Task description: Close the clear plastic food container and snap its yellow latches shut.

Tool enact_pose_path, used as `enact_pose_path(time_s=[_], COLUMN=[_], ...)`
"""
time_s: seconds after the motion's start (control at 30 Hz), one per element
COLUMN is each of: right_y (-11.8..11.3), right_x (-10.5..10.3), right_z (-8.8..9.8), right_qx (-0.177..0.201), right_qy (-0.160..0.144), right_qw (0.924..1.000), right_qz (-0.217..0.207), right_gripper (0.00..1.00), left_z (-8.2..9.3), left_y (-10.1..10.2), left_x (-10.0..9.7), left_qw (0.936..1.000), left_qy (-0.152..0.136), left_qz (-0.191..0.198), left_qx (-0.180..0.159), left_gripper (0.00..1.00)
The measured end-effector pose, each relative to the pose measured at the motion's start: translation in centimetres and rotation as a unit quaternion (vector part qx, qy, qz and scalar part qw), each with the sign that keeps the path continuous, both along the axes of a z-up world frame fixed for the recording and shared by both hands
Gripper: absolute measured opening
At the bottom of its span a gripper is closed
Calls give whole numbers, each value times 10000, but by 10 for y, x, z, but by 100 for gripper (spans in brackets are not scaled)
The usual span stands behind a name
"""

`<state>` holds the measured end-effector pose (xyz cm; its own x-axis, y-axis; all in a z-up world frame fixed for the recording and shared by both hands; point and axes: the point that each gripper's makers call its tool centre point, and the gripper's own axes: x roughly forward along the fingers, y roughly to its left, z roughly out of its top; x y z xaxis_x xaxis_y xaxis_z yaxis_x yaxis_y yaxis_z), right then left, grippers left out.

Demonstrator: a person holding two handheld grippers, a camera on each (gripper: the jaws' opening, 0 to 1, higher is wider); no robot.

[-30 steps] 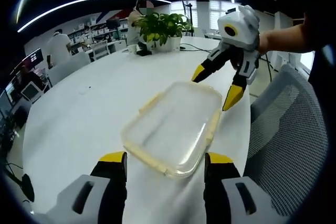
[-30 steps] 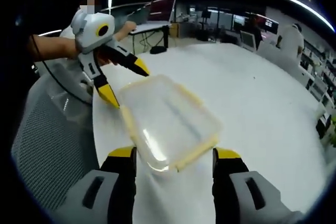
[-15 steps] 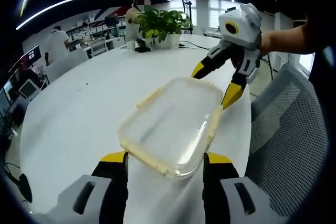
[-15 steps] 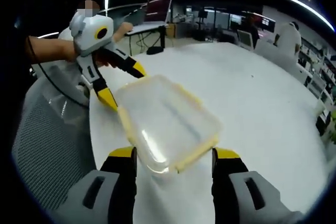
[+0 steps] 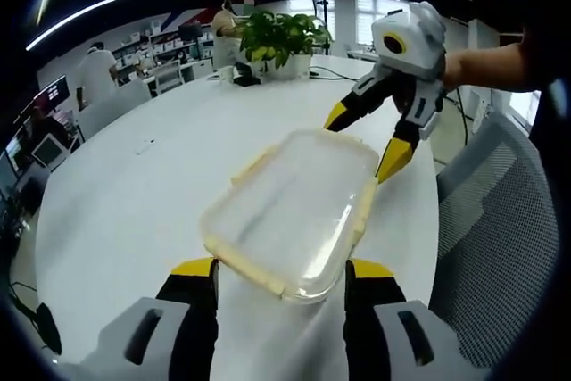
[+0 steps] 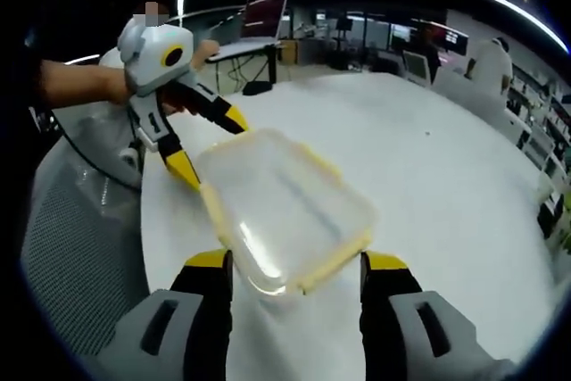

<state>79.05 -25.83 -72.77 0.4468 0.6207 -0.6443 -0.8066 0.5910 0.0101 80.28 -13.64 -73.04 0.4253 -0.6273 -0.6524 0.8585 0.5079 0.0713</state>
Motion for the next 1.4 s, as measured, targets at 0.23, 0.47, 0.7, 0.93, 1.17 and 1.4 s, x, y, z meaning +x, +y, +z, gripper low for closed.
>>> enact_pose_path(time_s=[0.23,0.47,0.7,0.93,1.17,1.4], right_y=[1,2,3,6,6,6], right_x=[17,35,51,59,63,63], right_z=[0,1,0,1,0,0], right_qx=[-20,-50,-118,-153,-188,-174], right_qy=[-2,0,9,25,38,45], right_qw=[10000,10000,9999,9999,9998,9998], right_qz=[-33,-59,-44,-27,-18,-45], right_gripper=[54,54,54,54,54,55], left_z=[0,0,0,0,0,-2], left_y=[1,2,3,6,6,6], left_x=[17,35,50,58,62,62], left_qw=[10000,10000,9999,9999,9998,9998], left_qy=[16,28,26,54,58,116], left_qz=[-7,-6,10,33,39,54], left_qx=[45,93,125,152,169,180], left_gripper=[52,52,52,52,52,51])
